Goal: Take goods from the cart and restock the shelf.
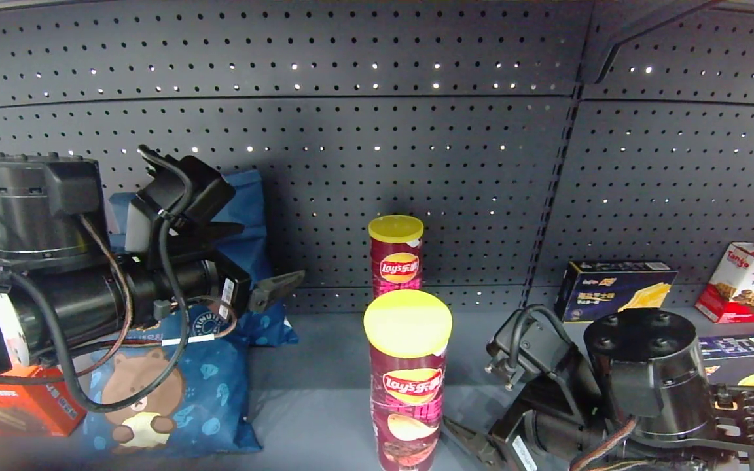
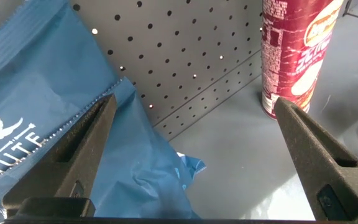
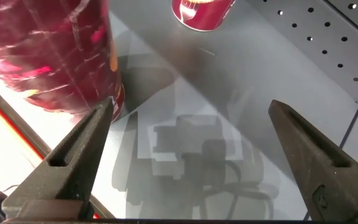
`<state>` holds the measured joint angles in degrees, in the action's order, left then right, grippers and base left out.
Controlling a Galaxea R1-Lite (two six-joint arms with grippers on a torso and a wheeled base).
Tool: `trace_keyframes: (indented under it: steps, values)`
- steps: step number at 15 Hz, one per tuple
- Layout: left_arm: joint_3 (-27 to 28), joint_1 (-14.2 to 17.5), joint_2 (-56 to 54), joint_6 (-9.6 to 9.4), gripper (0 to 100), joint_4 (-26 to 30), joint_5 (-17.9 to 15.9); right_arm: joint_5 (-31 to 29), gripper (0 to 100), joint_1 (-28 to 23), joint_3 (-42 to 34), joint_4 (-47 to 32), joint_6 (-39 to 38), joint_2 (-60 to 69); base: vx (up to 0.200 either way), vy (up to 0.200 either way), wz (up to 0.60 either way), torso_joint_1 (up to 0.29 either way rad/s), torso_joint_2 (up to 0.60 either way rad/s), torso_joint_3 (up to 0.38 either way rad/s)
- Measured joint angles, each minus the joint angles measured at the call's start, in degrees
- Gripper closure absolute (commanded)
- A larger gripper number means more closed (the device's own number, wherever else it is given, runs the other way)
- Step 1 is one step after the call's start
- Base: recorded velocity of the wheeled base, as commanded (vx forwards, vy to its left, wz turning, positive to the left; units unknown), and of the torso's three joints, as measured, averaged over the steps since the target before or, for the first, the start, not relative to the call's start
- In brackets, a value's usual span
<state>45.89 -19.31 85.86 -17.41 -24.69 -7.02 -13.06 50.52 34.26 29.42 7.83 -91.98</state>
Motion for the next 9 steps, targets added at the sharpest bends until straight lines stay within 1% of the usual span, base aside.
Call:
trace_keyframes:
  steps: [9]
  values:
    - [-0.33,0.0,-0.13,0.0,0,-0.09,0.0,-0.05,0,0.41,0.52,0.06,0.05,-0.85,0.0,0.0,0.0,0.0,0.0,0.0]
